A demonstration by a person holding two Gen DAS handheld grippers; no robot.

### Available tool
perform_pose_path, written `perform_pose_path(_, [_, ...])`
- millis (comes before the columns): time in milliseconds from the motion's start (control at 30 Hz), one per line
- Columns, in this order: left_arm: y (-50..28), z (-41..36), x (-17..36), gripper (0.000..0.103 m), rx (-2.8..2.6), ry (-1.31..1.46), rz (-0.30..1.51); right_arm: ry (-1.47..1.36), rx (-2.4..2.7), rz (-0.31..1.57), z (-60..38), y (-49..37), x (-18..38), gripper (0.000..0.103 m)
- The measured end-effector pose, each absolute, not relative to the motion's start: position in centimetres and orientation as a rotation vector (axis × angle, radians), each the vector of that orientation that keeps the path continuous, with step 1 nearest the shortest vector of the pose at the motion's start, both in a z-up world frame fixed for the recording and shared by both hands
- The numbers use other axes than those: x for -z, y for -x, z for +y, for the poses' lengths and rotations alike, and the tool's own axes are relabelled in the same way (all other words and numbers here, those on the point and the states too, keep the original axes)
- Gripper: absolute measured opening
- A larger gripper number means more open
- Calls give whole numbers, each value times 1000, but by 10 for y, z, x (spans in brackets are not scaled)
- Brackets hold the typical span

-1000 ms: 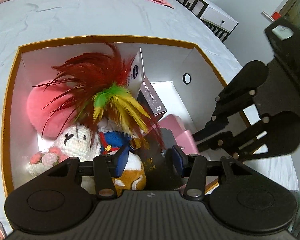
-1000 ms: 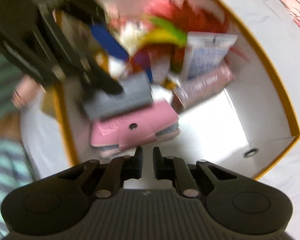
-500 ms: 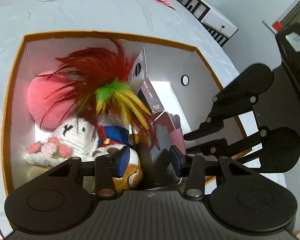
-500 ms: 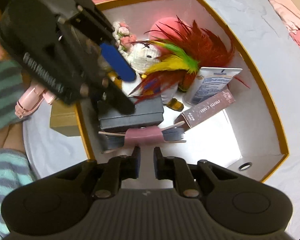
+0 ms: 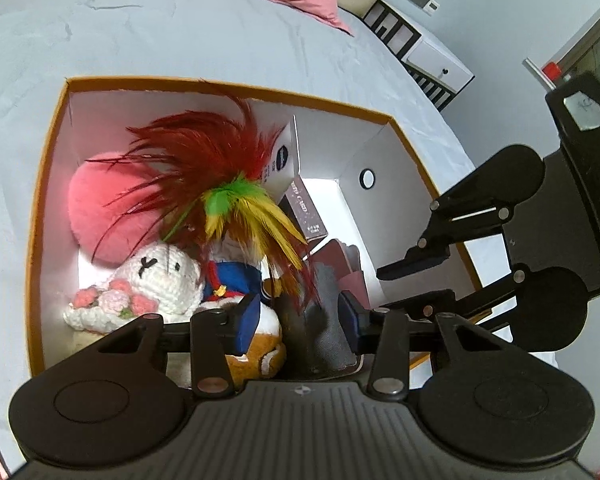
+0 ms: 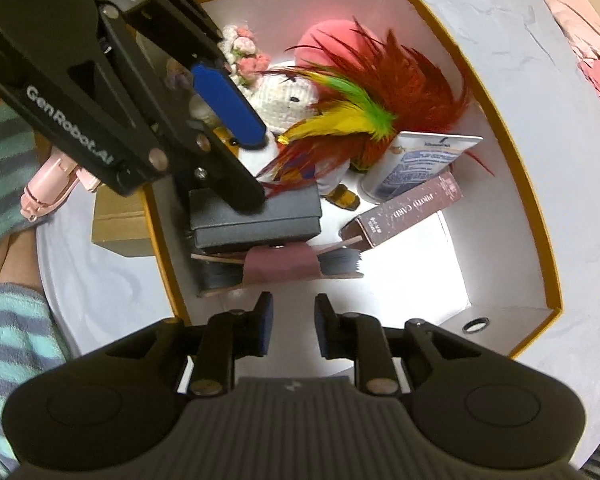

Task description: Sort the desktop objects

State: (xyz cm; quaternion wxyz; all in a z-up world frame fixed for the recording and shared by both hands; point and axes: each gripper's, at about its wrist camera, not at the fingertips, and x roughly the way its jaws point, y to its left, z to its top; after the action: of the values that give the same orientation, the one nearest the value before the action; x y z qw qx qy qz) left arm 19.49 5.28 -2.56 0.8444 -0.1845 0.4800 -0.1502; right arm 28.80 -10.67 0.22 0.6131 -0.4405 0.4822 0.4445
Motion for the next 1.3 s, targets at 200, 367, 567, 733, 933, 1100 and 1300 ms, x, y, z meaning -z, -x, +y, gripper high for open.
perform_pose_path(200, [-174, 65, 6, 49, 315, 386, 973, 911, -944, 1044, -116, -283, -26, 23])
perform_pose_path(367, [-144, 82, -7, 49, 215, 402, 993, 600, -831, 932, -133, -255, -70, 26])
perform_pose_path(567, [-96, 105, -16, 50, 56, 420, 1006, 296, -711, 858, -140, -189, -71, 50])
perform_pose_path(733, [-63, 109, -22, 52, -45, 397, 991, 154, -599, 840, -124, -152, -33, 62])
perform_pose_path(933, [-65, 103, 15, 53, -135, 391, 1126, 55, -418, 932, -100, -162, 7, 76])
perform_pose_path(1100, [-64, 103, 41, 53, -140, 415, 1223, 13, -341, 1019, -90, -173, 35, 76])
perform_pose_path(1300, [-70, 106, 56, 53, -140, 471, 1299, 54, -316, 1023, -82, -173, 54, 63])
